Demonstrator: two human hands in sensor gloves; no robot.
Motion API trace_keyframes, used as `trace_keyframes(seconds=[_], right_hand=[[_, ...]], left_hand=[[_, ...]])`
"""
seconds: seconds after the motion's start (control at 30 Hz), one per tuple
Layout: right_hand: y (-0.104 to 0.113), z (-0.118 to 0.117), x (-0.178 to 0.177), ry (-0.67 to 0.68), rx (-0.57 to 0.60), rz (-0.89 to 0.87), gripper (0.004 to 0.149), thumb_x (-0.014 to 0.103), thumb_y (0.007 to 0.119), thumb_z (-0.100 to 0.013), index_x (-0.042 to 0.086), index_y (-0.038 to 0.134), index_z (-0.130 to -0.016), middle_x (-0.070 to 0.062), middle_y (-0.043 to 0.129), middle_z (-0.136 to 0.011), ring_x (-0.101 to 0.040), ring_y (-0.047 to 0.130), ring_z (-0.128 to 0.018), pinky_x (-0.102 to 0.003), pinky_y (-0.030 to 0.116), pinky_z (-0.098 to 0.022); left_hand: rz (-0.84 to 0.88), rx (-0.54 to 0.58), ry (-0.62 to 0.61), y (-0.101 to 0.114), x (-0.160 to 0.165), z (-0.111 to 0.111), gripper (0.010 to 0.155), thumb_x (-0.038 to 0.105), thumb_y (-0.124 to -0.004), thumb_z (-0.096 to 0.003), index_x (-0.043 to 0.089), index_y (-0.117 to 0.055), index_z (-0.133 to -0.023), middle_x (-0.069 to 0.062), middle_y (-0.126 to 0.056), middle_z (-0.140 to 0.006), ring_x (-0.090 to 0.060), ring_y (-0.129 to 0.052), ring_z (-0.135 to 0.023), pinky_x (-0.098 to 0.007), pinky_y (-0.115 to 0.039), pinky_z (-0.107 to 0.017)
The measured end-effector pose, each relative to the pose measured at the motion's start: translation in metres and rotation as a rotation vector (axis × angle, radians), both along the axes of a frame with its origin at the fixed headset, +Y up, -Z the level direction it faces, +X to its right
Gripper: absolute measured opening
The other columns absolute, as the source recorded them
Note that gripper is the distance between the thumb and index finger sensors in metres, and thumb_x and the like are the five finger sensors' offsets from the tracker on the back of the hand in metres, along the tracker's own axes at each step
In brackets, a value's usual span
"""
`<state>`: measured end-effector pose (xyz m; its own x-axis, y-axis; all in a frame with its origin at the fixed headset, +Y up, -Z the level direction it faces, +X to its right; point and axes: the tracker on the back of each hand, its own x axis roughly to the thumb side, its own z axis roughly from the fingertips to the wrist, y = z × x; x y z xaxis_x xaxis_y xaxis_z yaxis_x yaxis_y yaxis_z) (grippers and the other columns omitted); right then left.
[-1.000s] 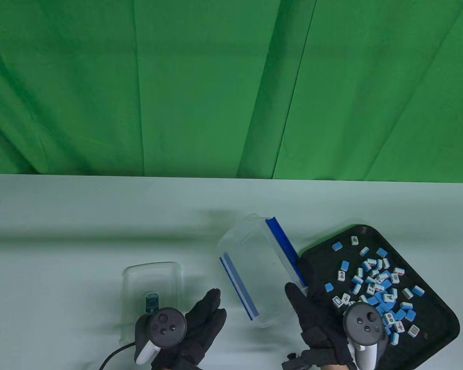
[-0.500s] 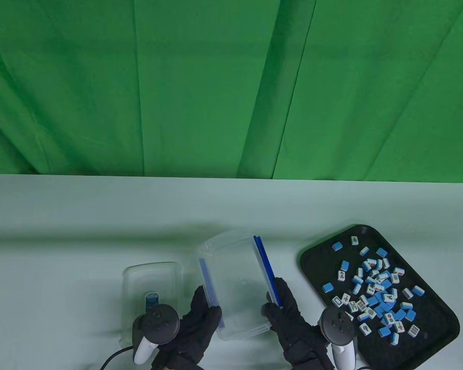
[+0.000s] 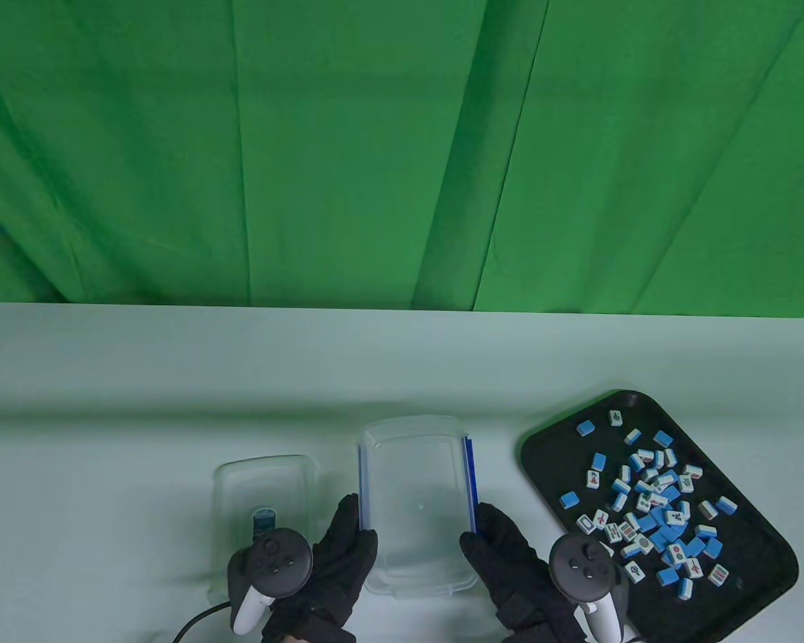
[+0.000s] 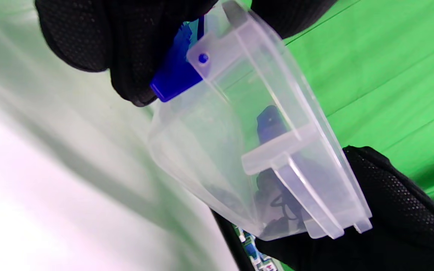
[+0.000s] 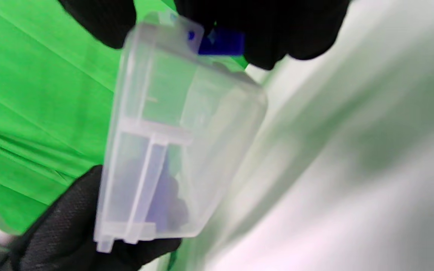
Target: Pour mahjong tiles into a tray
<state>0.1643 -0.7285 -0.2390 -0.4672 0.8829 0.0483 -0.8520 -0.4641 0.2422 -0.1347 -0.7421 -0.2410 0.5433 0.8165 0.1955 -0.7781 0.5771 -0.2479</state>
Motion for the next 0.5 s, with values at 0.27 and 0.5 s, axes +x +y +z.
trace_keyframes(seconds=[0.27, 0.5], right_hand=[[-0.0078, -0.0047, 0.0012, 0.023, -0.054, 0.032, 0.071, 0.047, 0.065, -0.068, -0.002, 0.044, -0.115, -0.033, 0.048, -0.116, -0.048, 0.07, -0.094, -0.061, 0.062, -0.072], [-0.0091, -0.0074, -0.0001, 0.064, -0.082, 0.12, 0.075, 0.048, 0.065, -0.069, -0.001, 0.037, -0.118, -0.033, 0.051, -0.114, -0.046, 0.073, -0.091, -0.061, 0.063, -0.072]], left_hand=[[-0.06, -0.033, -0.013, -0.0042, 0.0021, -0.0014, 0.07, 0.038, -0.056, -0.066, -0.01, -0.036, -0.113, -0.042, -0.07, -0.098, -0.044, -0.094, -0.076, -0.063, -0.072, -0.056], [-0.111, -0.041, -0.027, -0.0054, 0.004, -0.0021, 0.069, 0.037, -0.056, -0.0659, -0.011, -0.038, -0.113, -0.043, -0.072, -0.097, -0.043, -0.095, -0.075, -0.063, -0.073, -0.056]])
